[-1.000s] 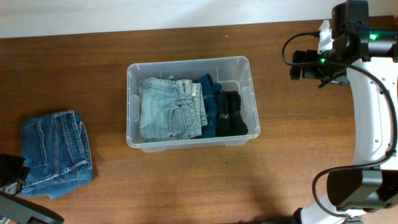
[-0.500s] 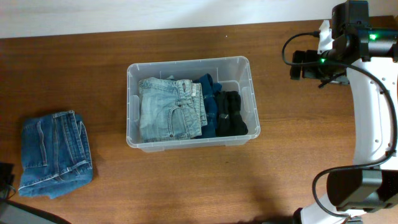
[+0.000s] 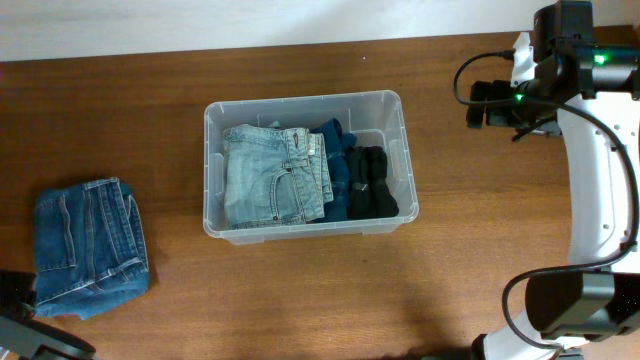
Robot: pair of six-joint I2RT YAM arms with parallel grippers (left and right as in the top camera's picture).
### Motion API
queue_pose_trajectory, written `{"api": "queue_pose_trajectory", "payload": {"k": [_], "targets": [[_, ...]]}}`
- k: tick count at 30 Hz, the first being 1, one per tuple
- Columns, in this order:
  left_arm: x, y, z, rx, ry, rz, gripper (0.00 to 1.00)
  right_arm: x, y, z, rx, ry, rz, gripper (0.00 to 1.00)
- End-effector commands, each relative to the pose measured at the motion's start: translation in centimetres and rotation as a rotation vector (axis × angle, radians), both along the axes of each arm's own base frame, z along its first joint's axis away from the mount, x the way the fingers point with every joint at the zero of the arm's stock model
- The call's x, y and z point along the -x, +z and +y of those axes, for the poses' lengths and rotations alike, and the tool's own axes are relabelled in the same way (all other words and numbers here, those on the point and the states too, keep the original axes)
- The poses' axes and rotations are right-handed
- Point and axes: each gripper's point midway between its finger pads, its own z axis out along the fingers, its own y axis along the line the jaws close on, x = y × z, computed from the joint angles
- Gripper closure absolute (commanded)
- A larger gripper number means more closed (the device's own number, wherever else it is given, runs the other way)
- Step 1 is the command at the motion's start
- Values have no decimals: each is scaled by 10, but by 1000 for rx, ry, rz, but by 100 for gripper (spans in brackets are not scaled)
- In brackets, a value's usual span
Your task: Pack container
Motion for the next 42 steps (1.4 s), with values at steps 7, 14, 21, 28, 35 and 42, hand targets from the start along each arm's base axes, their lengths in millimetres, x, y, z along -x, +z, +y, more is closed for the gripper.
{"api": "queue_pose_trajectory", "payload": {"k": [7,14,21,28,35,42], "targets": [[-6,-14,-41,207,-3,-58,99,1,5,-2,6,-5,-15,1],[-11,-13,-59,266,-30,-54,99,1,5,-2,6,-5,-15,1],[-33,-9,-83,339,-112,-119,99,1,5,-2,6,-5,-15,1],[-43,14,-76,308,-124,-161,99,1,5,-2,6,-5,-15,1],[-57,65,-60,174,-154,-245,100,1,5,-2,6,-5,-16,2],[-93,92,-63,31,-350,-313,99,1,5,-2,6,-5,-15,2]]}}
